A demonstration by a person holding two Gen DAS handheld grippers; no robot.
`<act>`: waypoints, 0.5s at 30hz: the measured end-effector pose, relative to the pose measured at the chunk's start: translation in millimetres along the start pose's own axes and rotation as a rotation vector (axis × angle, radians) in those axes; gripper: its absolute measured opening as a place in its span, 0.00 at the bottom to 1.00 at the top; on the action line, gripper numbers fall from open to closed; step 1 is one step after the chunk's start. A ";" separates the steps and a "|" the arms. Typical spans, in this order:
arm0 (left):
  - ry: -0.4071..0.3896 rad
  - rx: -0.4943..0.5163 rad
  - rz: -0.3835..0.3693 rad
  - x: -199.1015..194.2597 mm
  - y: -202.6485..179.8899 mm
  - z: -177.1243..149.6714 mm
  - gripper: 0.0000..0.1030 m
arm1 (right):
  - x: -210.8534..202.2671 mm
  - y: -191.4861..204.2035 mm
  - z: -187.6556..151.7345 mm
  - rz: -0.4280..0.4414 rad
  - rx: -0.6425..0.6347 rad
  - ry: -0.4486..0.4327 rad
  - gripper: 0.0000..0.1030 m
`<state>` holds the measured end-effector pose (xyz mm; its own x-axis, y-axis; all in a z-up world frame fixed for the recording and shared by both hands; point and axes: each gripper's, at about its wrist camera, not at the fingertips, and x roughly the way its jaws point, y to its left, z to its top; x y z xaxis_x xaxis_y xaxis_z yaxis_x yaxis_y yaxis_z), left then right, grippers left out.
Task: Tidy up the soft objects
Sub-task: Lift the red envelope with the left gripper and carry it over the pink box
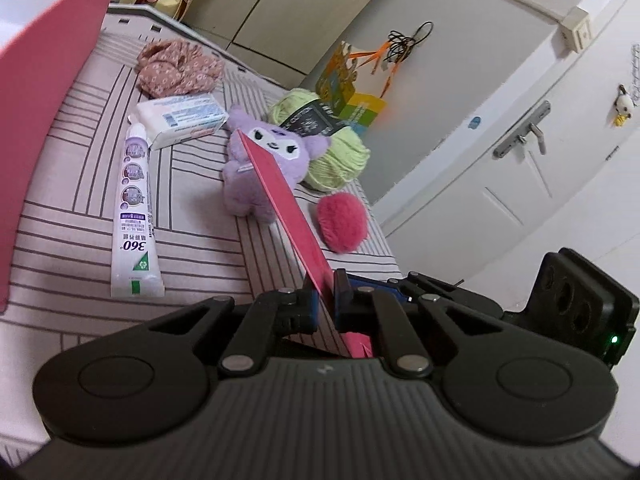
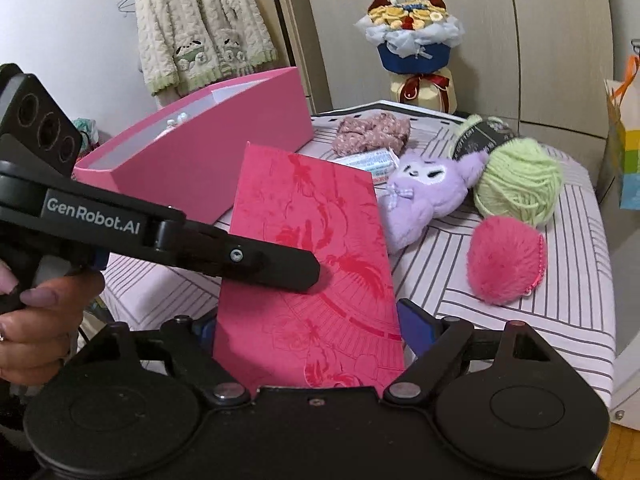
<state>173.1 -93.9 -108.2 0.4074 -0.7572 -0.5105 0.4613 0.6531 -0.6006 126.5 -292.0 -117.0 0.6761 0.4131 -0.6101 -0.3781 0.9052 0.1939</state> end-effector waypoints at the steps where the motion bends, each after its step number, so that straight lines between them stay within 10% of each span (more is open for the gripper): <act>1: -0.001 0.007 0.001 -4.1 -2.1 -0.9 0.06 | -3.7 4.7 0.6 -0.004 -0.008 0.002 0.85; 15: 0.011 0.071 0.015 -88.5 -14.3 -10.6 0.06 | -30.2 83.4 16.9 -0.010 -0.111 0.048 0.83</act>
<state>122.1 -36.4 -60.9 0.4062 -0.7472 -0.5260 0.5100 0.6631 -0.5480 85.2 -227.3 -69.4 0.6503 0.3966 -0.6479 -0.4409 0.8916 0.1032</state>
